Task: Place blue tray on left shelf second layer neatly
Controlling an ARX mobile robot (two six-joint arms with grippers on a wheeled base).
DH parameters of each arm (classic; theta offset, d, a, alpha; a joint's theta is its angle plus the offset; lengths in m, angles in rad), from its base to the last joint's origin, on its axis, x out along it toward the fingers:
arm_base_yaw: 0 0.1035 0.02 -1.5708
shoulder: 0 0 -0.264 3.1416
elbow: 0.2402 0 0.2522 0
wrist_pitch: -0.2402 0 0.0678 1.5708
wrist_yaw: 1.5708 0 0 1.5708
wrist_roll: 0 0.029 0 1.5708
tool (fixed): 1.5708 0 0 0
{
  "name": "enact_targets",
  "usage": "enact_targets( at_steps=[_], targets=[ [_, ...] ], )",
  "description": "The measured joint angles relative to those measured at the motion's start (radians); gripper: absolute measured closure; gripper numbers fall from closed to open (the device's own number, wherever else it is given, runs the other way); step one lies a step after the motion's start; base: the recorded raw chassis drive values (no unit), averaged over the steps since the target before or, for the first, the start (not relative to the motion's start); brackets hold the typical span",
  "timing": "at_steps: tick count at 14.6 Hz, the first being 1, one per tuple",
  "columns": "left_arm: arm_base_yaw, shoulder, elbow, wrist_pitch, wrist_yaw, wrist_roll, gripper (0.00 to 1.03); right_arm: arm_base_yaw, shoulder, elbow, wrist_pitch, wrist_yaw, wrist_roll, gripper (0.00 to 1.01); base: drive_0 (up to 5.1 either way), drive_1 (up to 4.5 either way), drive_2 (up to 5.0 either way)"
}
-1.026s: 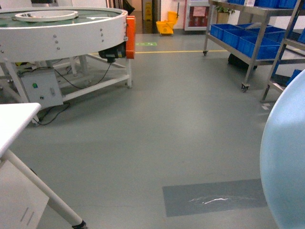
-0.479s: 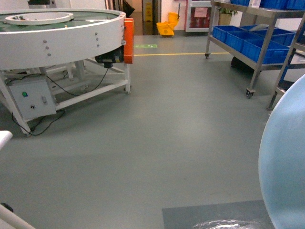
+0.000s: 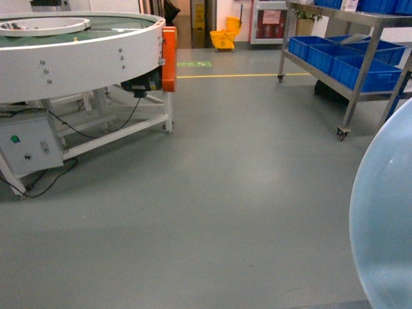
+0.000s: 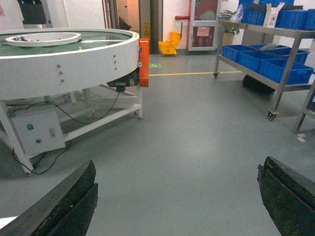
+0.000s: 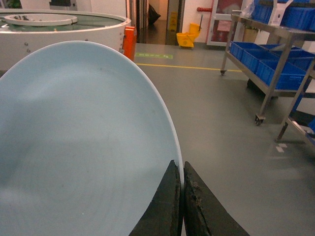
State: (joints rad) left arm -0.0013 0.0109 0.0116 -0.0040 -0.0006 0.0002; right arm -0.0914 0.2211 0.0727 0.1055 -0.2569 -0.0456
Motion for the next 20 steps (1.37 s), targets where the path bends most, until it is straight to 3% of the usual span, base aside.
enact_targets(
  at_steps=[20],
  targets=[
    [0.000, 0.000, 0.000, -0.001, -0.001, 0.000, 0.05, 0.000, 0.000, 0.000, 0.007, -0.001, 0.000, 0.99, -0.1, 4.06, -4.2]
  ],
)
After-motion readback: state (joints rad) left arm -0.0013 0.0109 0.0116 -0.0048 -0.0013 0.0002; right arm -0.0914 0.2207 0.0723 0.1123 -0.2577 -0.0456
